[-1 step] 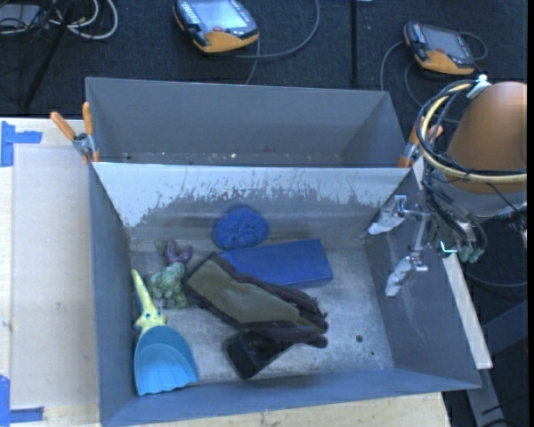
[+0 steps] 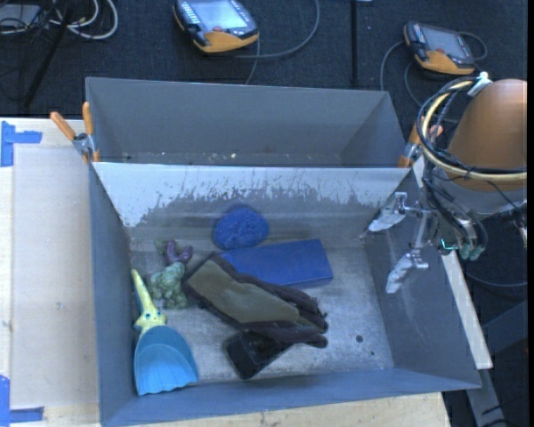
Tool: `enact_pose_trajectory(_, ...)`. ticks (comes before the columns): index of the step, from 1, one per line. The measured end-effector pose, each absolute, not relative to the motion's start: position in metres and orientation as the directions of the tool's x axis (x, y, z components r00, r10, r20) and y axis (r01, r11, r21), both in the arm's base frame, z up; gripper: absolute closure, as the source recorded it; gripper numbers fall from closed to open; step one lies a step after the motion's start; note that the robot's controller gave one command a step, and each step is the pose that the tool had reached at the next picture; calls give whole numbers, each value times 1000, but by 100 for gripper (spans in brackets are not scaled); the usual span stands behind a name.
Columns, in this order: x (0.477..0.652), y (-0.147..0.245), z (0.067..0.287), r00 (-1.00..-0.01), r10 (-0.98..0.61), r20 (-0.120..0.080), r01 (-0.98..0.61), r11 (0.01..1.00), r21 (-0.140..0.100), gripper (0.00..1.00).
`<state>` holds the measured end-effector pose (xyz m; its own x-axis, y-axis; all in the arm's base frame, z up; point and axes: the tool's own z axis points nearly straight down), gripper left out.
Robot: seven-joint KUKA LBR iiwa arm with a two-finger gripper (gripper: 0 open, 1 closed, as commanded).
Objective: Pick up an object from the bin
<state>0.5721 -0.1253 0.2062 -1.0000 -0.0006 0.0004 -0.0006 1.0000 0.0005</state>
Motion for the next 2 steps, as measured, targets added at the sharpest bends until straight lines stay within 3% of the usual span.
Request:
enact_pose_trajectory(1, 586, -88, 162, -1000, 24, -8, 24, 1000, -2, 0)
enact_pose_trajectory(2, 570, -65, 126, -1000, -23, 2, -23, 1000, 1, 100)
